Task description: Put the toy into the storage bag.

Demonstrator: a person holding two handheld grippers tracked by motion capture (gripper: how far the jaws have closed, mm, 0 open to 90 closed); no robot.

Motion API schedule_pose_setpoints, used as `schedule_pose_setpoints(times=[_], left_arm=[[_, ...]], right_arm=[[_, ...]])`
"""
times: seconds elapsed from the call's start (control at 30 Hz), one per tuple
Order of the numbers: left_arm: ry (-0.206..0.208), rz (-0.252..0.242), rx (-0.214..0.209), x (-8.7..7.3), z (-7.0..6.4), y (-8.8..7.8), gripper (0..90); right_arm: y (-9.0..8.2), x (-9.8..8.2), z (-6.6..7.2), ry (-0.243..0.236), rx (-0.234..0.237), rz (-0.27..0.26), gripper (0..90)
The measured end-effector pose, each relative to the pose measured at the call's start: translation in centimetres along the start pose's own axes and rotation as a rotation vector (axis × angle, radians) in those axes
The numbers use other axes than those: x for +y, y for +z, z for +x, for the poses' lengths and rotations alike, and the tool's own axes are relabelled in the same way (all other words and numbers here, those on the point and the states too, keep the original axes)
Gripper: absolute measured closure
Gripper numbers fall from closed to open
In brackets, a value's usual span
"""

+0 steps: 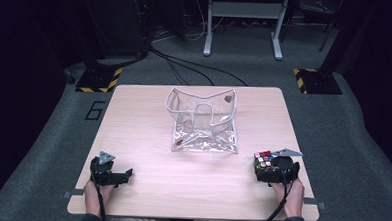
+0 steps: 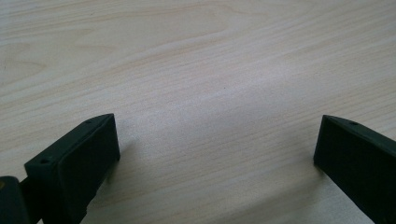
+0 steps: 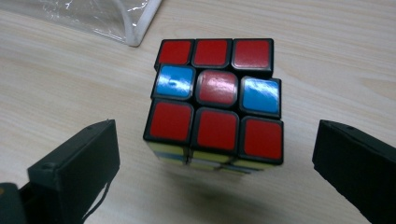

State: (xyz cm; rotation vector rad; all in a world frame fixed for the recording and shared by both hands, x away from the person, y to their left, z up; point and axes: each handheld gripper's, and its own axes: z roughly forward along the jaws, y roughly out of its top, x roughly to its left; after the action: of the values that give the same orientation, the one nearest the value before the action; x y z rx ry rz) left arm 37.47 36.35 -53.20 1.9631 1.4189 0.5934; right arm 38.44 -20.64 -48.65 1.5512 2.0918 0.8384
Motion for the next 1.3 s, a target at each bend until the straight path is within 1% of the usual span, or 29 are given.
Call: schedule_pose_setpoints(times=[0.1,0.17,0.23,0.27,0.3,0.33,0.37,0.4,0.47,0.57,0.6,0.7,0.8,0.83,0.87,0.9,0.97,1.0,1.07,1.1,1.13,1.23,1.3], left_arm=[[0.0,0.0,0.0,0.0,0.0,0.0,0.2],[0.0,0.001,0.0,0.0,0.0,0.0,0.2],[0.001,0.001,0.0,0.0,0.0,0.0,0.2],[0.001,0.0,0.0,0.0,0.0,0.0,0.2],[0.002,-0.001,0.0,0.0,0.0,0.0,0.2],[0.001,0.001,0.0,0.0,0.0,0.0,0.2],[0.001,0.0,-0.001,0.0,0.0,0.0,0.3],[0.001,0.0,-0.001,0.0,0.0,0.0,0.3],[0.002,0.0,0.0,0.0,0.0,0.0,0.3],[-0.001,0.0,0.001,0.0,0.0,0.0,0.3],[-0.002,-0.001,0.001,0.0,0.0,0.0,0.3],[-0.002,-0.001,0.001,0.0,0.0,0.0,0.3],[-0.002,-0.001,0.001,0.0,0.0,0.0,0.3],[-0.002,0.0,0.001,0.0,0.0,0.0,0.3],[-0.002,0.0,0.001,0.0,0.0,0.0,0.3],[-0.002,0.0,0.001,0.0,0.0,0.0,0.3],[-0.002,-0.001,0.001,0.0,0.0,0.0,0.4],[-0.002,-0.001,0.001,0.0,0.0,0.0,0.4],[-0.002,-0.001,0.001,0.0,0.0,0.0,0.3],[-0.002,-0.001,0.001,0.0,0.0,0.0,0.4],[-0.002,-0.001,0.001,0.0,0.0,0.0,0.4],[-0.003,-0.001,0.001,0.0,0.0,0.0,0.4],[-0.002,-0.001,0.001,0.0,0.0,0.0,0.4]], right_arm=[[0.9,0.1,0.1,0.008,0.002,0.008,0.7],[1.5,0.1,0.2,0.014,0.009,0.012,3.0],[2.2,-0.1,0.2,0.016,-0.003,0.013,11.2],[2.4,-0.2,0.2,0.023,0.004,0.018,14.7],[2.8,-0.5,0.1,0.031,0.012,0.019,24.6],[2.8,-0.5,0.1,0.031,0.012,0.019,24.6],[3.0,-0.6,0.0,0.034,-0.002,0.015,28.4],[3.0,-0.9,0.1,0.037,-0.003,-0.004,33.0],[3.1,-1.1,0.2,0.025,-0.02,-0.015,33.5],[3.1,-1.4,0.3,-0.005,-0.027,-0.032,33.8],[3.1,-1.4,0.3,-0.003,-0.024,-0.034,33.8],[3.1,-1.6,0.2,-0.02,-0.017,-0.052,33.8],[3.1,-1.5,0.2,-0.012,-0.016,-0.047,32.9],[3.1,-1.5,0.1,-0.02,-0.01,-0.045,28.6],[3.3,-1.4,-0.1,-0.008,0.007,-0.039,18.5],[3.2,-1.3,-0.2,0.01,0.026,-0.036,16.3],[3.0,-1.1,-0.2,0.019,0.028,-0.047,17.1],[2.8,-0.9,-0.2,0.016,0.033,-0.053,17.0],[2.6,-0.6,-0.1,0.017,0.033,-0.064,21.1],[2.5,-0.4,-0.1,0.004,0.027,-0.06,21.8],[2.5,-0.2,-0.1,0.001,0.021,-0.062,24.7],[2.6,0.2,-0.2,-0.009,0.013,-0.053,29.4],[2.7,0.3,-0.3,-0.01,0.013,-0.04,29.7]])
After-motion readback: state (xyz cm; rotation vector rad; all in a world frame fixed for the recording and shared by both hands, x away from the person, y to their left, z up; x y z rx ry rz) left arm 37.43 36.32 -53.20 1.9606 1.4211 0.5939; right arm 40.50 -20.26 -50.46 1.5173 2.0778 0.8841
